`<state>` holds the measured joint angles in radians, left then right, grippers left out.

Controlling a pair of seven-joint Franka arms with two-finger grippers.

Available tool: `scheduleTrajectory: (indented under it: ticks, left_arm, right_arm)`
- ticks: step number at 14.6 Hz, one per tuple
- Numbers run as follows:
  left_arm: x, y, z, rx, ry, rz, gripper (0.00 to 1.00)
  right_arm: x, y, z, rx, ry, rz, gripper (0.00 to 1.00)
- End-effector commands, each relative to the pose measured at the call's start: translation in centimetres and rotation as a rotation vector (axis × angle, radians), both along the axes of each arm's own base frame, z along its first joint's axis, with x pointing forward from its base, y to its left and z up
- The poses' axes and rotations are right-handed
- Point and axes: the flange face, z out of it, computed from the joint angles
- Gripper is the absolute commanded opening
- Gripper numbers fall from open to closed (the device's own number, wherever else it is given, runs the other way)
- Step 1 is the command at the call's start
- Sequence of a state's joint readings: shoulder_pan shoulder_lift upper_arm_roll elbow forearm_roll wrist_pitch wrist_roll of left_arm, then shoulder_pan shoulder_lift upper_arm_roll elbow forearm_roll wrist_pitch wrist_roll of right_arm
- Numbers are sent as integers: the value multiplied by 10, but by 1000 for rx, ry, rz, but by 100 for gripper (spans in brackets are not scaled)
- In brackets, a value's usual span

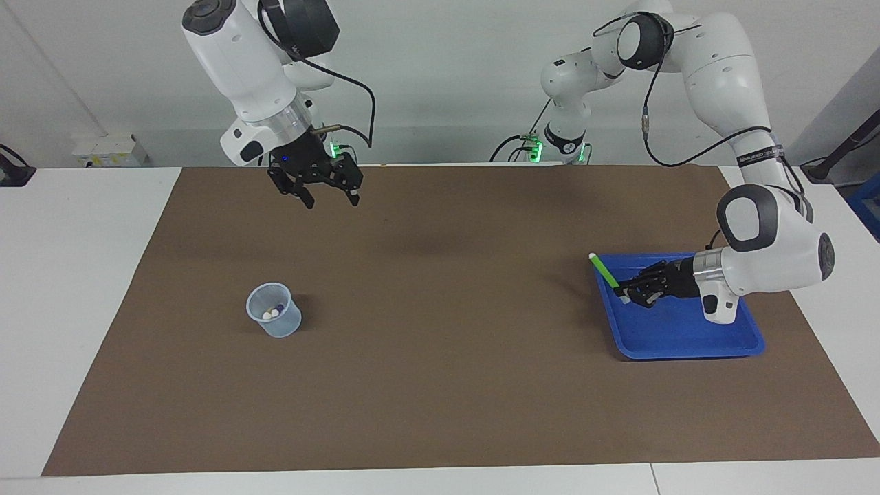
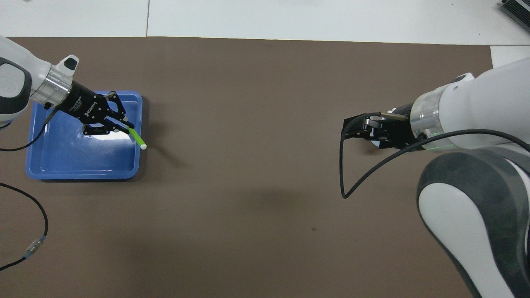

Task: Transfer and insert pens with both arms
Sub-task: 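Carry the green pen toward center while the right gripper approaches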

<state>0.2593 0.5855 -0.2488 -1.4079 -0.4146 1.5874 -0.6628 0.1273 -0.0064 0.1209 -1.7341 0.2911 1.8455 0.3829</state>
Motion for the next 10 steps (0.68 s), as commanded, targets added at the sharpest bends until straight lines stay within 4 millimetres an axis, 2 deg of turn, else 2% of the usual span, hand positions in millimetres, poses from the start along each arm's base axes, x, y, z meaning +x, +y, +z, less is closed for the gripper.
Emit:
scheduleTrajectory:
  ticks: [1,4,7,10]
  left_arm:
    - [-7,-19,8,-15,55,80,0]
    - [-7,-47,11,-69,102,142,0]
    - [-14,-66,8,-133,163,234,0]
    - [-22,-89,5,-177,223,293,0]
  right_arm:
    - [2,4,-13,109,-23,-66,97]
    - [15,24,-26,183,-46,-124,97]
    - [23,67,-43,241,-54,-204,97]
    - [31,99,-61,277,-112,-206,97]
